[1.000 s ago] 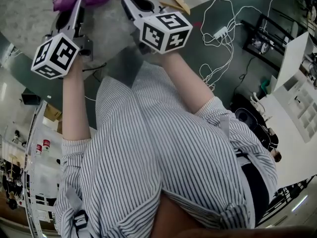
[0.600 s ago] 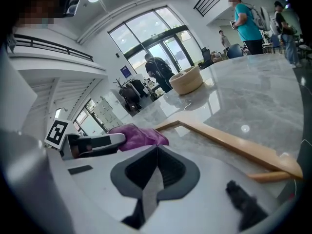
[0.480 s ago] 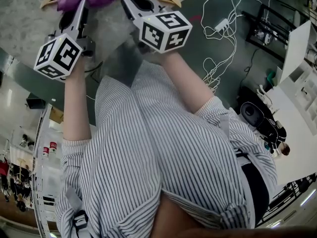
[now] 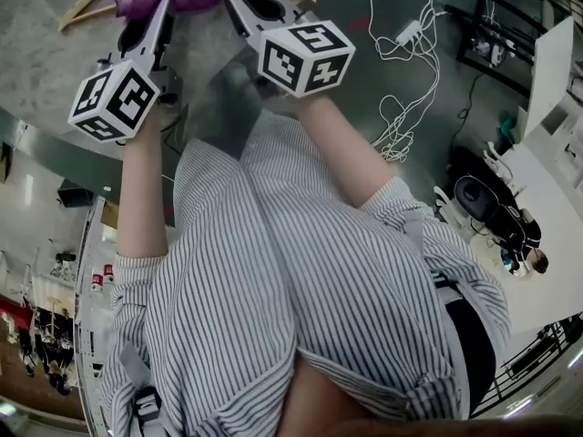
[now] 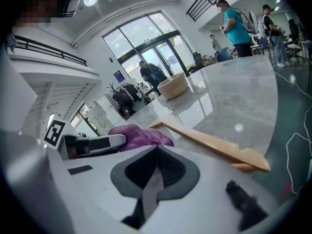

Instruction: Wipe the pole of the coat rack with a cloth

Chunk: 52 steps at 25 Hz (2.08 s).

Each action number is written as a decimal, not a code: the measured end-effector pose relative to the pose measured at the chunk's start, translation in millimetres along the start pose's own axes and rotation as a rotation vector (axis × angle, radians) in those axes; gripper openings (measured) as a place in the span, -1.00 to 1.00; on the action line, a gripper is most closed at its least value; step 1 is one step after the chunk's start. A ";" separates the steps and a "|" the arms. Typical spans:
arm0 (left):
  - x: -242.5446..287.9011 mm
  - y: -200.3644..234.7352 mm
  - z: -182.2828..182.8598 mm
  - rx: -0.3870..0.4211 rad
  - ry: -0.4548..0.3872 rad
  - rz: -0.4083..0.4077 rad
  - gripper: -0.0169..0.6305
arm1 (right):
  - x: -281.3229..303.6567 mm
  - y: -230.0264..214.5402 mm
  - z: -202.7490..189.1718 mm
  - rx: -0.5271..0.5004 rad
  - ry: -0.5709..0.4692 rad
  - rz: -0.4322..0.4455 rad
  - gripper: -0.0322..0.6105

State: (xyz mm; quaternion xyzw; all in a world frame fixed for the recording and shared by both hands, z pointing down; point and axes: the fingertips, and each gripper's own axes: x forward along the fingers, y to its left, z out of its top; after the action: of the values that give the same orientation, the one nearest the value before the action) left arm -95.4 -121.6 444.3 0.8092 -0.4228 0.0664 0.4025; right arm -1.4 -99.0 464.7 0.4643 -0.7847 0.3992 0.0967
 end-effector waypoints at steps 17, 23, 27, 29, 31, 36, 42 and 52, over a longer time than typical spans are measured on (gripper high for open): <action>40.8 -49.4 -25.6 0.058 0.104 -0.107 -0.70 | -42.0 -49.0 -0.9 0.081 -0.070 -0.105 -0.85; 52.6 -62.9 -36.4 0.074 0.121 -0.126 -0.70 | -56.3 -69.1 -7.3 0.097 -0.081 -0.132 -0.85; 54.2 -69.7 -38.6 0.079 0.129 -0.139 -0.70 | -64.8 -76.0 -9.7 0.110 -0.089 -0.156 -0.85; 54.9 -73.5 -40.1 0.081 0.134 -0.148 -0.70 | -68.8 -79.2 -11.1 0.120 -0.094 -0.166 -0.85; 59.3 -77.8 -42.4 0.084 0.139 -0.157 -0.70 | -71.4 -84.5 -11.7 0.131 -0.100 -0.174 -0.85; 65.5 -90.2 -46.6 0.094 0.152 -0.186 -0.70 | -78.1 -90.2 -13.0 0.141 -0.111 -0.186 -0.85; 73.7 -103.8 -48.9 0.113 0.173 -0.220 -0.70 | -86.8 -98.2 -10.1 0.156 -0.129 -0.209 -0.85; 84.5 -124.7 -58.5 0.127 0.209 -0.281 -0.70 | -96.7 -104.5 -8.8 0.168 -0.153 -0.230 -0.85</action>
State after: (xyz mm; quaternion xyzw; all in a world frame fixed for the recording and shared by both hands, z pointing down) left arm 63.7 -93.8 447.0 0.8729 -0.2563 0.1198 0.3975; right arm 134.1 -55.9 476.1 0.5865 -0.6953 0.4133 0.0422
